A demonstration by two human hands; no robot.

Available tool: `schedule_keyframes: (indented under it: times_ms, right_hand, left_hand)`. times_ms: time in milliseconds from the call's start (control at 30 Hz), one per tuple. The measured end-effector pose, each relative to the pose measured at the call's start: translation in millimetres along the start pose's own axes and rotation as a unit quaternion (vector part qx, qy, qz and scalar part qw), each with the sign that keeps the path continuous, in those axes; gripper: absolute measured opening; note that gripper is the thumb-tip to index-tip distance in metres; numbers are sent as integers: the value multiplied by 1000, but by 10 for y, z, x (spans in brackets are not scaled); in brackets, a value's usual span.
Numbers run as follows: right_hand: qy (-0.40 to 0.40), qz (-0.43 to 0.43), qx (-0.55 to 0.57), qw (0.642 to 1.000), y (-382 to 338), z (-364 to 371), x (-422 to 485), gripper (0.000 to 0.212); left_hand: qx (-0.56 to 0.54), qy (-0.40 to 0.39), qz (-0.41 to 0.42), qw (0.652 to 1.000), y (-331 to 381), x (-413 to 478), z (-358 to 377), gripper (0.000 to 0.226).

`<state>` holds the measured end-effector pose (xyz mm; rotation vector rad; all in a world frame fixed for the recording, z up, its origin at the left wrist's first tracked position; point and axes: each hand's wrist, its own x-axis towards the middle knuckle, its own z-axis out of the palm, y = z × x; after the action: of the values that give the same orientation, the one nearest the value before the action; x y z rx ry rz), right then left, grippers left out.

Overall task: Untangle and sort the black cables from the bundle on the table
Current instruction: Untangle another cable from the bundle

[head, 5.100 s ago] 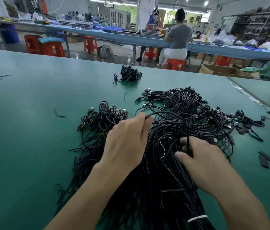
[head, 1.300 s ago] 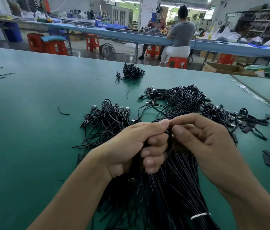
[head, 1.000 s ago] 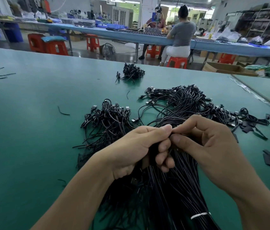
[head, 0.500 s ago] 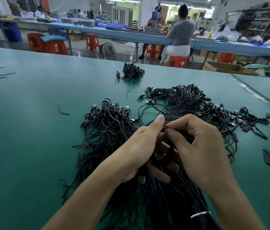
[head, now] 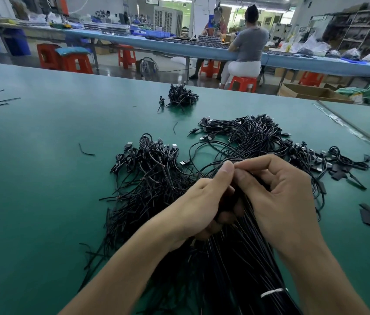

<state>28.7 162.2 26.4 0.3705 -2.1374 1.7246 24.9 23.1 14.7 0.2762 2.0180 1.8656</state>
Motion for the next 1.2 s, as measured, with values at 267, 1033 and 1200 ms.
schedule_keyframes:
  times_ms: [267, 1033, 1200]
  right_hand:
    - [-40, 90, -21, 995, 38, -94, 10, 18]
    - [-270, -91, -361, 888, 232, 546, -353, 20]
    - [-204, -57, -302, 929, 163, 449, -267, 12]
  left_hand:
    - [33, 150, 50, 987, -33, 52, -200, 61]
    - [196, 336, 149, 909, -116, 134, -398, 61]
    - [184, 342, 127, 913, -91, 123, -389, 66]
